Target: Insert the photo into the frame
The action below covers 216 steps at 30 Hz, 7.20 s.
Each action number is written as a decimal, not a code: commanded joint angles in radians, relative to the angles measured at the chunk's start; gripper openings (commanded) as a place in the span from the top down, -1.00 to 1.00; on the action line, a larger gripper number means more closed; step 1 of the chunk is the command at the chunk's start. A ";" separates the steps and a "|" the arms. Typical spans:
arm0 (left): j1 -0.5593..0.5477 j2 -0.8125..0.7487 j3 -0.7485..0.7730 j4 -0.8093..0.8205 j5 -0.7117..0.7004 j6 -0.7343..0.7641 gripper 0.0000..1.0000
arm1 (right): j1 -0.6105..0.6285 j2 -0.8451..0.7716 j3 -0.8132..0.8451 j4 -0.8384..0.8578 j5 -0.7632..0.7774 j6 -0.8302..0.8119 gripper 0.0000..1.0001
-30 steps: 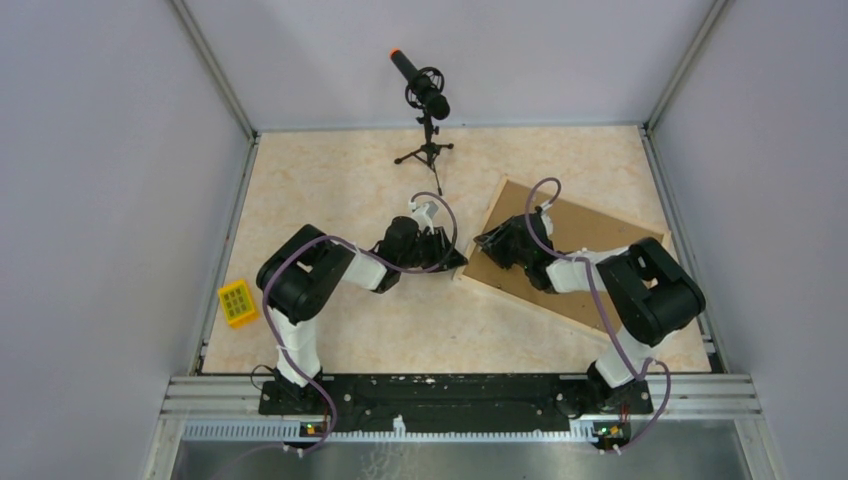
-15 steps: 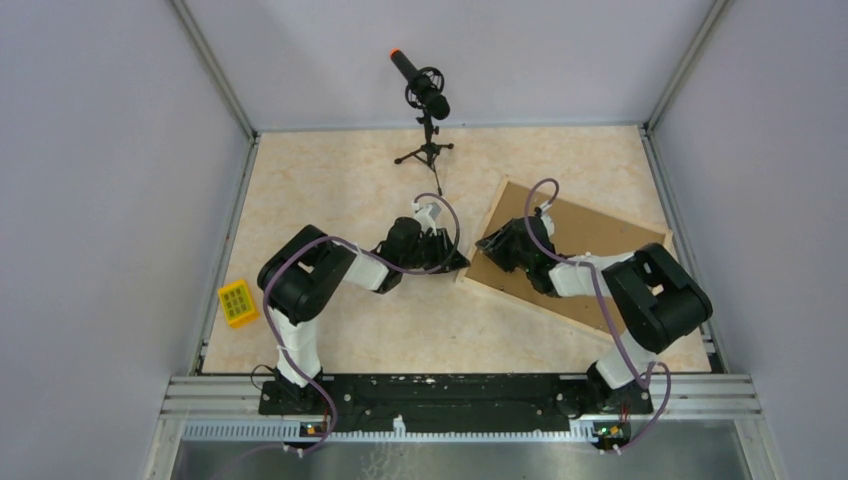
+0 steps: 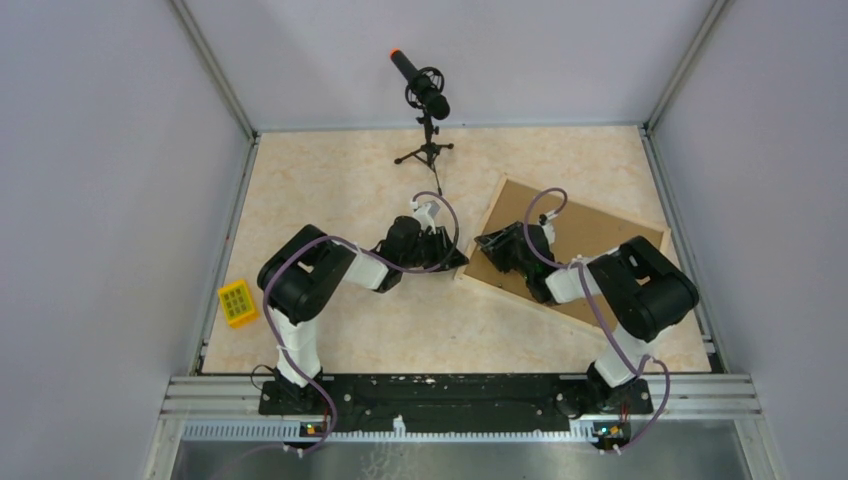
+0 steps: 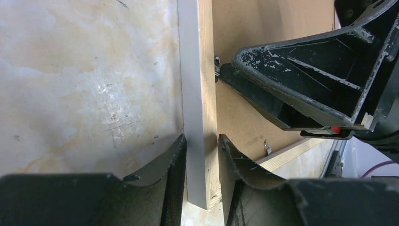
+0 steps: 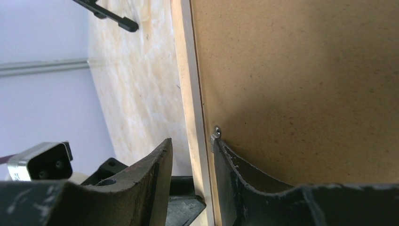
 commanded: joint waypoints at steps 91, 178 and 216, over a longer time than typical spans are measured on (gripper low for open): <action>-0.030 0.045 0.022 -0.066 0.077 0.018 0.30 | -0.184 0.113 0.228 -0.283 -0.636 -0.610 0.05; 0.174 -0.383 -0.320 0.058 -0.090 -0.025 -0.76 | 0.189 0.080 0.479 -1.068 0.108 -1.603 1.00; 0.158 -0.203 -0.060 -0.043 0.088 0.114 -0.77 | 0.322 -0.653 0.198 -0.935 0.322 -1.462 -0.91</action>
